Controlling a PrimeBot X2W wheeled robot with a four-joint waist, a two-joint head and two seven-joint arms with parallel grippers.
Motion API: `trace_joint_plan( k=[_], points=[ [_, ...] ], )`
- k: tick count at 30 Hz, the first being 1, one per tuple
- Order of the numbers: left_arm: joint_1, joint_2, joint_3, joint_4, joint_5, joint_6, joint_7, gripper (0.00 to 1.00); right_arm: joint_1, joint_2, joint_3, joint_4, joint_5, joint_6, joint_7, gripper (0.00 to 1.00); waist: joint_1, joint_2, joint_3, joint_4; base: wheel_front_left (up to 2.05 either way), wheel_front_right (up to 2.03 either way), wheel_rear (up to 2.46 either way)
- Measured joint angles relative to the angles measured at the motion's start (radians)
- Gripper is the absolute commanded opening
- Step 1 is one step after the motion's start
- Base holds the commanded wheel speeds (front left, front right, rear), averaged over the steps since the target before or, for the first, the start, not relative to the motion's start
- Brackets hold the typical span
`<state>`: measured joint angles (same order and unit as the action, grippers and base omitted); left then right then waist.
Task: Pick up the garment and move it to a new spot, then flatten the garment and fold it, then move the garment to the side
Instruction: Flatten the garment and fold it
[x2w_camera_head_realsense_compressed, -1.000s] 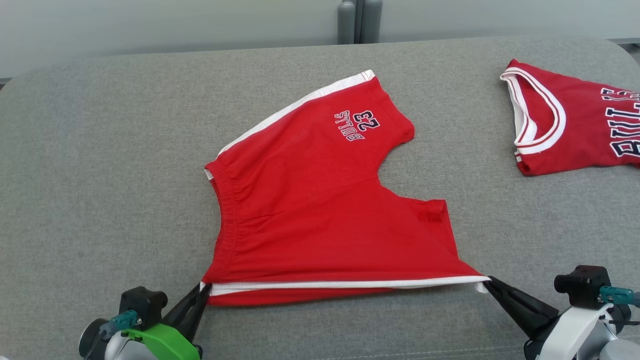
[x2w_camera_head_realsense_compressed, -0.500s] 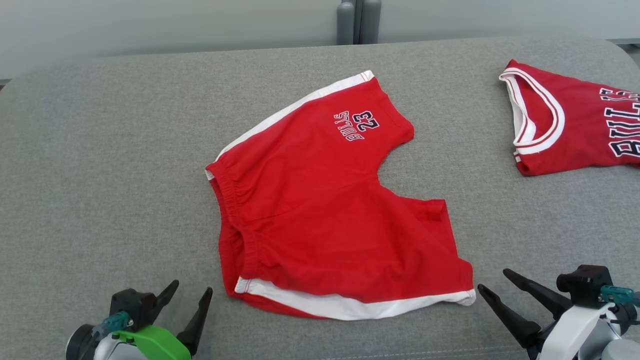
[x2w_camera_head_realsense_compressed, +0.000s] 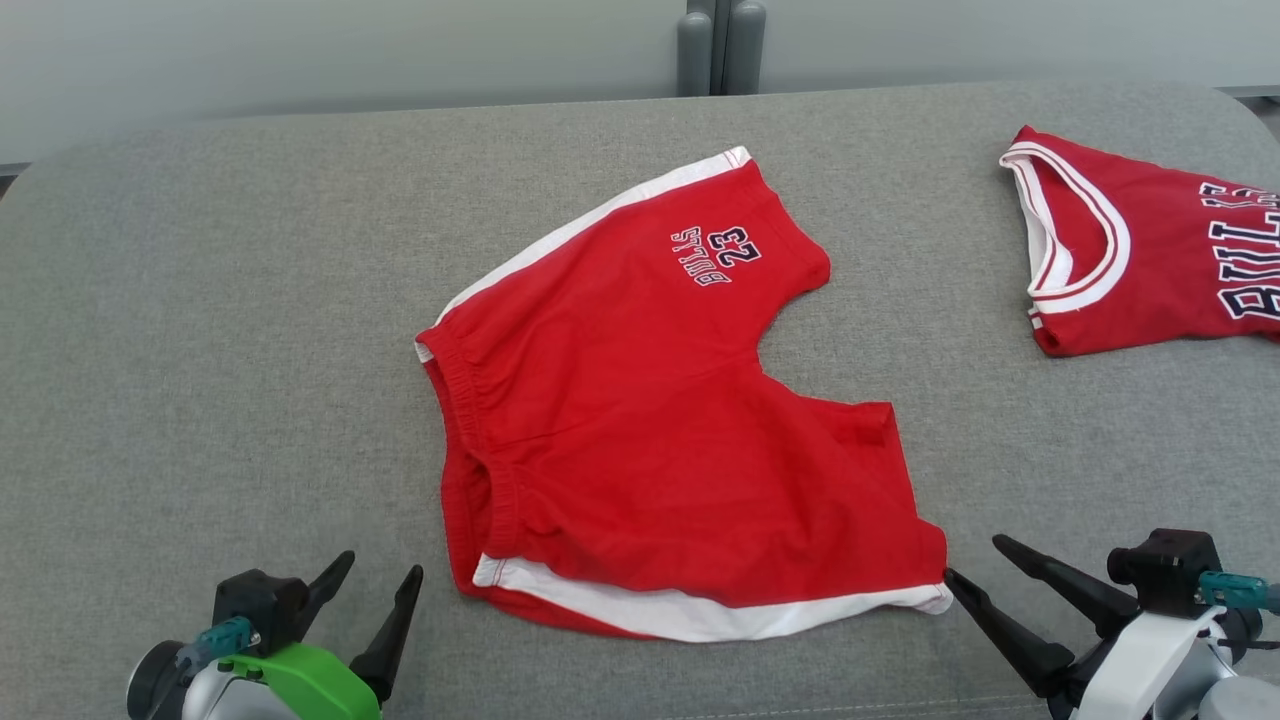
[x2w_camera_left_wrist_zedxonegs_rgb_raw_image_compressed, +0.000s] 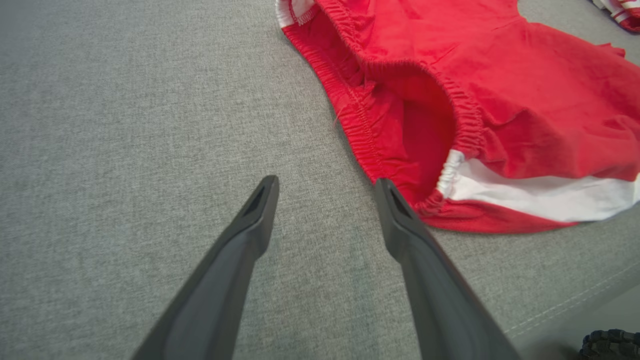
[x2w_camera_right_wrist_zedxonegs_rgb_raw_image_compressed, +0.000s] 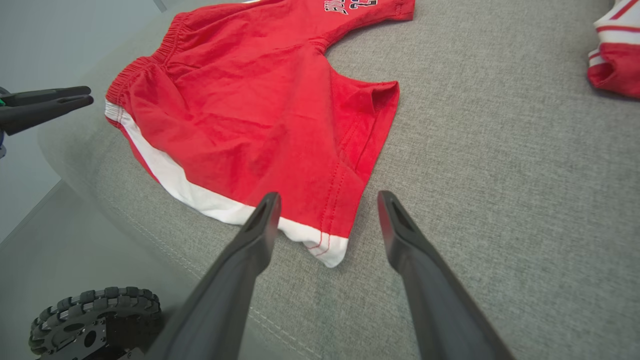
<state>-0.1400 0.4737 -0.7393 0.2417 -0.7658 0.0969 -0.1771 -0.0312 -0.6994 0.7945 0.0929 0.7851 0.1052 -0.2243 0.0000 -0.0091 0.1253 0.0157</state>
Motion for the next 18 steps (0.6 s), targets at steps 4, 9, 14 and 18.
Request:
trace_joint_plan(
  k=[4, 9, 14, 18],
  points=[
    [0.001, 0.004, 0.021, -0.020, 0.002, 0.002, -0.008, 1.00, 0.000, -0.010, -0.021, -0.014, 0.005, 0.000, -0.006, 1.00, 0.0000, 0.0000, -0.003, -0.001, 0.00, 0.00, 0.00],
    [0.001, 0.002, 0.030, -0.056, 0.002, 0.002, -0.011, 1.00, -0.002, -0.002, -0.069, -0.030, 0.008, 0.000, -0.015, 1.00, 0.0000, 0.0000, -0.005, -0.005, 0.00, 0.00, 0.00],
    [0.001, -0.015, 0.031, -0.098, 0.002, 0.002, -0.017, 1.00, 0.001, 0.009, -0.096, -0.028, 0.030, -0.003, -0.019, 1.00, 0.0000, 0.0000, -0.004, -0.006, 0.00, 0.00, 0.00],
    [0.001, -0.020, 0.022, -0.122, 0.001, 0.007, -0.015, 1.00, 0.007, 0.011, -0.099, -0.019, 0.037, -0.011, -0.021, 1.00, 0.0000, -0.0001, 0.001, -0.005, 0.00, 0.00, 0.00]
  ],
)
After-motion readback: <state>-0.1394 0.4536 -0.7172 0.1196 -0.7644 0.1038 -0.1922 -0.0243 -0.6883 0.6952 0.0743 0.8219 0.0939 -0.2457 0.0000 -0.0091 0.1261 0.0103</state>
